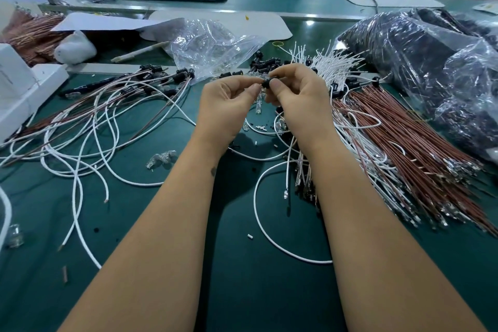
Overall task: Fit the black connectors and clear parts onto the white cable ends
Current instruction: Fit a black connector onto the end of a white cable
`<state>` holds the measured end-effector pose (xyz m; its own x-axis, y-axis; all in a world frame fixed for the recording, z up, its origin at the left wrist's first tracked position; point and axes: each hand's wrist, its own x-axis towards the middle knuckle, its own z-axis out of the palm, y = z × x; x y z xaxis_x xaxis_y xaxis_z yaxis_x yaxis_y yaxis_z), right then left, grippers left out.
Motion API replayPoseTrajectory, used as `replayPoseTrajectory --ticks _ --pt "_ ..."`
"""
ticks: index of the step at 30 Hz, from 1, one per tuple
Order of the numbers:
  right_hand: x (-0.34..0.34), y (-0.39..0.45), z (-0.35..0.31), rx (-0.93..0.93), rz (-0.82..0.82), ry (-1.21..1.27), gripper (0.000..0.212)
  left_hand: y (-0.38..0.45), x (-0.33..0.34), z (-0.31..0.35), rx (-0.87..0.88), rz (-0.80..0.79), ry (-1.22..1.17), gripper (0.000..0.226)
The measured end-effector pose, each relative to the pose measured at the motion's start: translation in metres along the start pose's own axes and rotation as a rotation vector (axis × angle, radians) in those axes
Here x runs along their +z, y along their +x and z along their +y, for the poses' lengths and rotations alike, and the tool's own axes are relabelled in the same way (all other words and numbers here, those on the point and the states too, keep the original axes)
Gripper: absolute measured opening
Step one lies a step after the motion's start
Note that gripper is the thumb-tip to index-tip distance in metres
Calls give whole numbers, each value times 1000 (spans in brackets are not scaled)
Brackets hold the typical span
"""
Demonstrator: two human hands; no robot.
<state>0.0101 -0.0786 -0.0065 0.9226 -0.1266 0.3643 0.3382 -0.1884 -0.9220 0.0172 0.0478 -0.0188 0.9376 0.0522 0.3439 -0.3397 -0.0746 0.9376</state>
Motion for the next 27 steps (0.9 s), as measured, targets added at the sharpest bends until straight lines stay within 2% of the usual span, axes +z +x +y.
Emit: replayPoseTrajectory --ticks 7,10,12,15,20,23,25,27 --pt "-2 3 2 77 57 117 11 -1 3 2 -20 -64 -17 21" --pt "-1 3 -1 88 62 85 10 -1 4 3 -18 -19 -57 13" --pt "-2 4 -3 83 24 -17 11 -1 5 2 -23 29 -88 7" --pt "-11 6 -7 55 8 -271 8 1 7 0 -20 37 -5 10" --pt "-51 13 -18 -3 259 -517 14 4 7 -3 -21 -23 103 5" --pt "-81 17 -16 92 342 -672 19 4 8 -3 -40 -34 131 8" --pt "-97 16 -11 228 331 -809 31 4 9 -3 -58 -28 142 11" --pt "-105 15 -3 373 293 -904 33 3 10 -3 -60 -30 144 9"
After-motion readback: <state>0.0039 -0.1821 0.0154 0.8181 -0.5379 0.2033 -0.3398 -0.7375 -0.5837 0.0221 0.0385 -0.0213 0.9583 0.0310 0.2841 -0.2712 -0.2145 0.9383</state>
